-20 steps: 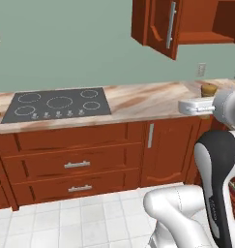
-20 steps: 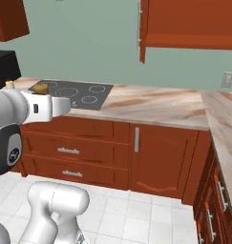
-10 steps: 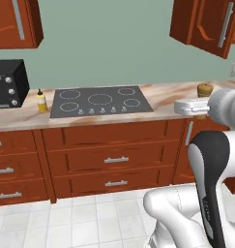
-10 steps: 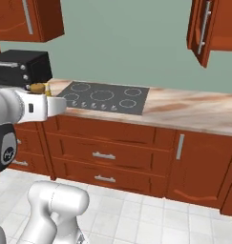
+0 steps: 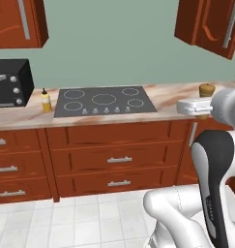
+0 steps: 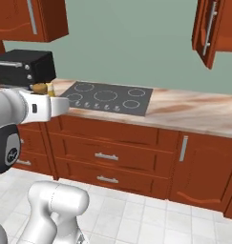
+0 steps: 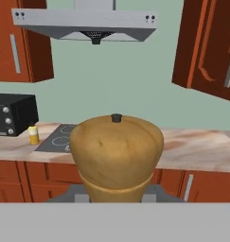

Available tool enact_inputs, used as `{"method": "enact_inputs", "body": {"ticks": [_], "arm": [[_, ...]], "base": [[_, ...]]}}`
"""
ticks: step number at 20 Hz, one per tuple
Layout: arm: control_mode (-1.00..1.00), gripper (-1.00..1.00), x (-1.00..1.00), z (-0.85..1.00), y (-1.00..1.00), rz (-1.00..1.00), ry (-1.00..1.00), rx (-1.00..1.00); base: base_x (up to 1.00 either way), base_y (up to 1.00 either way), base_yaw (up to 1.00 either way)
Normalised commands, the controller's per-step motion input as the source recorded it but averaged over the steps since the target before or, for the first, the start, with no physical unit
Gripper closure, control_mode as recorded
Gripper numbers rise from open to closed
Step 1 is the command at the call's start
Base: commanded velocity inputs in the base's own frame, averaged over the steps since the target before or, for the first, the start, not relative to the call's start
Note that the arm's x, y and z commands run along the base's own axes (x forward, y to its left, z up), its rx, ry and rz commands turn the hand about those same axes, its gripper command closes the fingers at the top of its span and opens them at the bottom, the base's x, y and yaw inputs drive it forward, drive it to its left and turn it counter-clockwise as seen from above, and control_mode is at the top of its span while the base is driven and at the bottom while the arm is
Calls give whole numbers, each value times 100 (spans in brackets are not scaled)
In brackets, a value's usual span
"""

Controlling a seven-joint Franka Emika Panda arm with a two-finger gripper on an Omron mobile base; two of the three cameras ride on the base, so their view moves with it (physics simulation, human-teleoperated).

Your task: Take 2 condiments from the cabinet and move them on the counter near the stove.Make sure the condiments are lined up with each other, next to each other.

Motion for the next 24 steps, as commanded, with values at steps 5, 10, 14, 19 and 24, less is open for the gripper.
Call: {"method": "enact_inputs", "body": {"ticks": [5, 10, 14, 19, 24], "arm": [[100, 100, 0, 0, 0, 0, 0, 0], [100, 100, 0, 0, 0, 0, 0, 0], [100, 100, 0, 0, 0, 0, 0, 0], [100, 100, 0, 0, 0, 0, 0, 0], [100, 100, 0, 0, 0, 0, 0, 0]], "base": [[74, 60, 3], [99, 21, 0], [86, 16, 0], [12, 68, 0], [0, 97, 0]]}}
